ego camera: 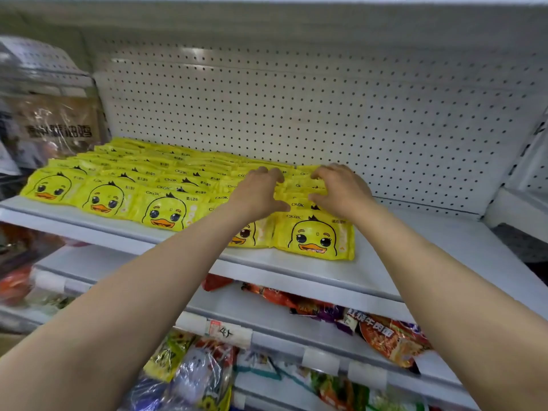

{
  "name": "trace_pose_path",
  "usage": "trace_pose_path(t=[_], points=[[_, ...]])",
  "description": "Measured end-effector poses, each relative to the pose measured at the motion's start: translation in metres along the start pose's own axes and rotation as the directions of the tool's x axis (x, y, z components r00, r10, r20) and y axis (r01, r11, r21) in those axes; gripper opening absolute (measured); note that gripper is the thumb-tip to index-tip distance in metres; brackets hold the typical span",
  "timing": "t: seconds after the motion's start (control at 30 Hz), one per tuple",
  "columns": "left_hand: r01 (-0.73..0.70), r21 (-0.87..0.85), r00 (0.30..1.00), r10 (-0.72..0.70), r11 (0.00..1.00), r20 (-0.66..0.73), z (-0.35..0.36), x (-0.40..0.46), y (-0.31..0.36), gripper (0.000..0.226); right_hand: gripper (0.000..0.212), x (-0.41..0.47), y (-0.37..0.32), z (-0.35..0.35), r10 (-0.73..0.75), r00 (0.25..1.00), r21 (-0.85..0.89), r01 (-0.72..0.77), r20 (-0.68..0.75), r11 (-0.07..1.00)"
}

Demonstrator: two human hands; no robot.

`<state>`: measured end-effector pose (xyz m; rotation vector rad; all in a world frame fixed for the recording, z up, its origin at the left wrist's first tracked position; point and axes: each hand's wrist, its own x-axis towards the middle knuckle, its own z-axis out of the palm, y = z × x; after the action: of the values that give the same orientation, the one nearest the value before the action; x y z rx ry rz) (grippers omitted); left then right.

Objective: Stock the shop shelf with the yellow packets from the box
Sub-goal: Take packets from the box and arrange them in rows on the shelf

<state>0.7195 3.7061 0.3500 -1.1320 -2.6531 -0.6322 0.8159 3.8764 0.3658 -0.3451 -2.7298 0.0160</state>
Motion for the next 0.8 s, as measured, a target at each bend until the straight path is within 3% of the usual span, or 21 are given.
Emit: trace_pose_path(t=[0.2, 0.43, 0.8], points=[[0.066, -0.012, 0.968, -0.067, 0.998, -0.244, -0.043, -0.024, -0.043, 0.063, 0.05, 0.026, -0.065, -0.022, -0.073, 0.996, 0.023, 0.074, -0.049, 0.997], [0.142, 0.084, 0.917, -0.099, 0.986, -0.387, -0.108, -0.099, -0.141, 0.05, 0.048, 0.021, -0.196, -0.025, -0.171, 0.971, 0.131, 0.194, -0.166, 0.972], [0.331, 0.345, 0.885, -0.162, 0.879, -0.437, -0.216, -0.274, -0.328, 0.051, 0.051, -0.008, -0.466, 0.026, -0.328, 0.922, 0.358, 0.382, -0.203, 0.852]])
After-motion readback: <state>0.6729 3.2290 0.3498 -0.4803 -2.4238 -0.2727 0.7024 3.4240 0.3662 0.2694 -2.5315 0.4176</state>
